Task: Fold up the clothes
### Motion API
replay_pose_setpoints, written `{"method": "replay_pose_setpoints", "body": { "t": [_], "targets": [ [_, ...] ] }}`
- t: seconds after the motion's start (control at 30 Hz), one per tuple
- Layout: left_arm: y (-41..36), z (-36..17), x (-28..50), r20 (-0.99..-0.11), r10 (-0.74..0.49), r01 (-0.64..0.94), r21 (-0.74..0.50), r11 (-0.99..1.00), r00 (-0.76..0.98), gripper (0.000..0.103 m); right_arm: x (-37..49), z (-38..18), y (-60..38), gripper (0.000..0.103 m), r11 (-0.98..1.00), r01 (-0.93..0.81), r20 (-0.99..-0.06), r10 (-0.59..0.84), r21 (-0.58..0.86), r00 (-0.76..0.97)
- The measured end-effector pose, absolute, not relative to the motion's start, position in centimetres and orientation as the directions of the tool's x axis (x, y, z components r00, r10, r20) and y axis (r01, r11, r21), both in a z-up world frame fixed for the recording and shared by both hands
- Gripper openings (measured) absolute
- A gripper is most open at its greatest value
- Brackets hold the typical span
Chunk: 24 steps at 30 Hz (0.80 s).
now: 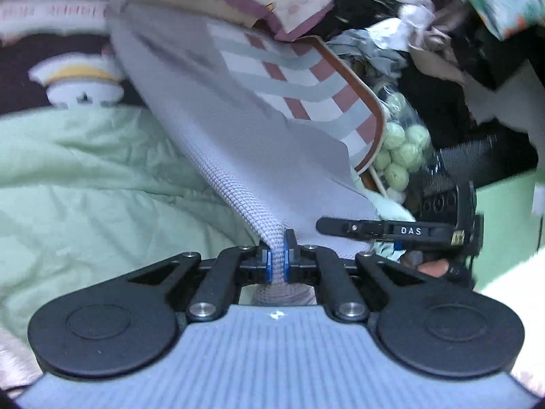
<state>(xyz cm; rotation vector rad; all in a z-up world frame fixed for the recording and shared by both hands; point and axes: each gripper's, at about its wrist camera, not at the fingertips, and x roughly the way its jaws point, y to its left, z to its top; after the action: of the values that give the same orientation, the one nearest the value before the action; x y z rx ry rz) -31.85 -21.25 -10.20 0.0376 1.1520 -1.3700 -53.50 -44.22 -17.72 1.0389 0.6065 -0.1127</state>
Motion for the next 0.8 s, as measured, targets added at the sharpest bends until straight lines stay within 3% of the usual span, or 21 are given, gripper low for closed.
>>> {"method": "replay_pose_setpoints", "body": {
  "t": [0.13,0.17,0.23,0.3,0.43,0.57,0.63,0.8],
  "targets": [
    [-20.4,-15.1,-32.7,-0.776,-0.583,0.747,-0.532,0.398,-0.241,0.005,-53.0,-19.7,-41.8,0.013,0.565,0.465,-0.663,0.209,0.682,0.719],
    [-20.5,-17.1,-32.7,-0.821,-0.512,0.742,-0.504,0.441,-0.253,0.005,-53.0,-20.5,-41.3,0.019,0.577,0.497,-0.703,0.201,0.648,0.683],
    [-20.4,-19.7,-32.9,-0.882,-0.404,0.758,-0.432,0.489,-0.242,0.008,-53.1,-20.3,-41.1,0.022,0.605,0.492,-0.715,0.192,0.626,0.672],
    [-20.2,-19.2,-33.1,-0.885,-0.402,0.801,-0.41,0.437,-0.233,0.009,-53.2,-20.0,-40.9,0.03,0.637,0.483,-0.727,0.183,0.6,0.662],
    [-19.5,-16.3,-31.1,-0.828,-0.494,0.826,-0.46,0.325,-0.267,0.031,-52.8,-15.6,-41.2,0.032,0.771,0.352,-0.72,0.191,0.531,0.667],
    [-19.6,-13.6,-27.3,-0.786,-0.578,0.849,-0.447,0.284,-0.22,0.036,-50.7,-12.2,-43.3,0.032,0.802,0.289,-0.75,0.272,0.523,0.603],
    [-20.0,-13.1,-24.8,-0.763,-0.618,0.84,-0.452,0.3,-0.19,0.05,-49.3,-10.3,-44.0,0.031,0.833,0.28,-0.787,0.264,0.477,0.558],
    [-23.3,-13.5,-19.6,-0.776,-0.625,0.843,-0.39,0.37,-0.085,0.052,-46.2,-4.4,-46.9,0.031,0.879,0.24,-0.802,0.226,0.413,0.553]
  ]
}}
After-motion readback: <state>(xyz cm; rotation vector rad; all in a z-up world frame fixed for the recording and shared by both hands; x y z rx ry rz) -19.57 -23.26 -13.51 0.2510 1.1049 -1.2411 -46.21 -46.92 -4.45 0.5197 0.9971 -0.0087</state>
